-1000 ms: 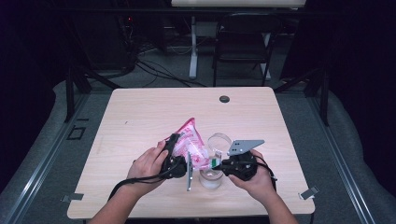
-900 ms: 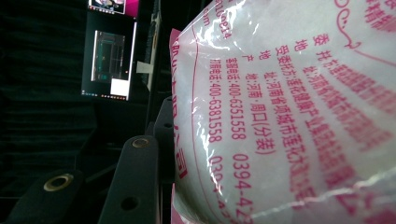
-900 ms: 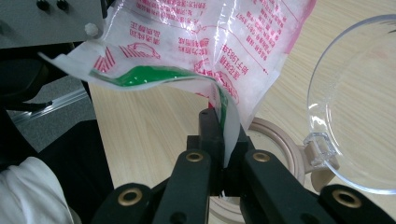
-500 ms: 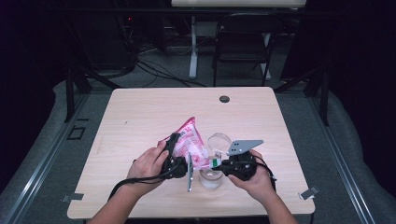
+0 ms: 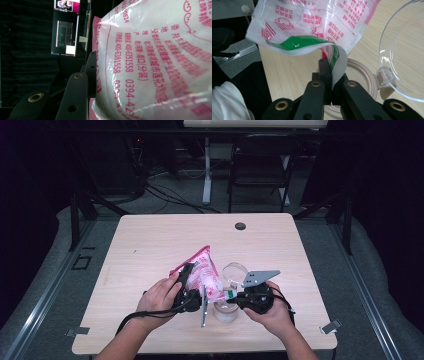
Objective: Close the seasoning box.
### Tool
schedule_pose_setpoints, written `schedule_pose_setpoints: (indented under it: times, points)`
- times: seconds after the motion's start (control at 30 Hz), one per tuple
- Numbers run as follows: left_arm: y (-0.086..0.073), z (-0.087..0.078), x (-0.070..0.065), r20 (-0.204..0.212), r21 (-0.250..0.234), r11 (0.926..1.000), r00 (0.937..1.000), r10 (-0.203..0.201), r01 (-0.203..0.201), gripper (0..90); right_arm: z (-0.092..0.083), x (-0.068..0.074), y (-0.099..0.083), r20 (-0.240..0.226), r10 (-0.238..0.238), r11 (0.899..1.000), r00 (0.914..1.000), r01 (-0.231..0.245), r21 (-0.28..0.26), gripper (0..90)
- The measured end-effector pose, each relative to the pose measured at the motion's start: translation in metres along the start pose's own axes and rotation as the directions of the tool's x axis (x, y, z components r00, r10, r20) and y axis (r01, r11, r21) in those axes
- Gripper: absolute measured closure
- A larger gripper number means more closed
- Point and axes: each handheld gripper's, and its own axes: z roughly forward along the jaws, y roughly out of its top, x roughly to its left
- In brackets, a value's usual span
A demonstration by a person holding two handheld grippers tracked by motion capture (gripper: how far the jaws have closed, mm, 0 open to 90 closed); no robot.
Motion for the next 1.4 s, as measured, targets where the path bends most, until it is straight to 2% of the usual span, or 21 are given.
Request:
schedule_pose_setpoints:
  times: [1.4]
  points:
    - [0.0009,-0.0010,0.0020,-0.011,-0.010,1.0000,0.9999,-0.002,0.002,66.2,0.0059,-0.0028,-0.0036,-0.004,0.009,1.000,0.9999,-0.009,0.017,90.0]
